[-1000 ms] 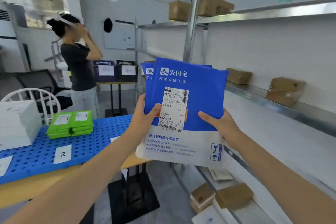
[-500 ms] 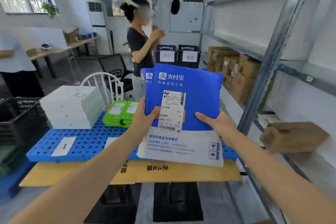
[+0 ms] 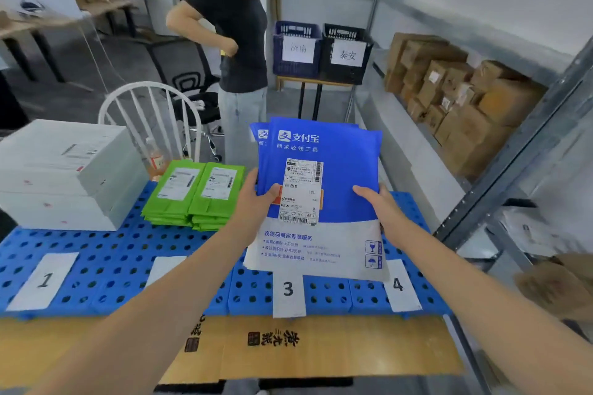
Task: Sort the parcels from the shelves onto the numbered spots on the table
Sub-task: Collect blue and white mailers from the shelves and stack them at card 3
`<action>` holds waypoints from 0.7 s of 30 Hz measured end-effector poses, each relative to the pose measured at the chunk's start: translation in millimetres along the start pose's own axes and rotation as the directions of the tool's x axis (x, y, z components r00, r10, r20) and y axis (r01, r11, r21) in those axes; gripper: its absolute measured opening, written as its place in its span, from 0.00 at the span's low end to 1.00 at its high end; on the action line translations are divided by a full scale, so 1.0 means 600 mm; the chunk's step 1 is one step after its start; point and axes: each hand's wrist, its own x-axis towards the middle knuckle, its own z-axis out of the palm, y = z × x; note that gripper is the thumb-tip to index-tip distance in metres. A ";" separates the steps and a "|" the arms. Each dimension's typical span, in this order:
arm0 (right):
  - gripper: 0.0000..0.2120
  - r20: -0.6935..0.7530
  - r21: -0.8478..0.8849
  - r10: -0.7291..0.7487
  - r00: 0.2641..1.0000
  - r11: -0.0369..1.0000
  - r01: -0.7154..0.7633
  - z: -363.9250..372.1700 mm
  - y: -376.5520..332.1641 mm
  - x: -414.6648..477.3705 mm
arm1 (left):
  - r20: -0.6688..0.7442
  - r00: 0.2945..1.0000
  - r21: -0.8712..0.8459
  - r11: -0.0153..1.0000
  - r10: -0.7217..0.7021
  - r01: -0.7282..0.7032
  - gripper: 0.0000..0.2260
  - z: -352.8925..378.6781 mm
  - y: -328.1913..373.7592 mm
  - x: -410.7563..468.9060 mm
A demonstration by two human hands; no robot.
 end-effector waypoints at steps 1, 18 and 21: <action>0.22 -0.021 0.012 0.011 1.000 1.000 -0.011 0.004 0.001 0.027 | 0.008 1.000 -0.009 1.000 -0.014 0.014 0.16 0.004 -0.009 0.029; 0.21 -0.070 -0.144 0.196 0.978 0.968 -0.204 0.053 0.127 0.338 | -0.175 0.914 0.076 0.920 -0.367 0.384 0.10 0.039 -0.183 0.327; 0.20 -0.043 -0.194 0.234 0.971 0.952 -0.238 0.063 0.152 0.369 | -0.263 0.889 0.121 0.901 -0.376 0.416 0.10 0.038 -0.214 0.343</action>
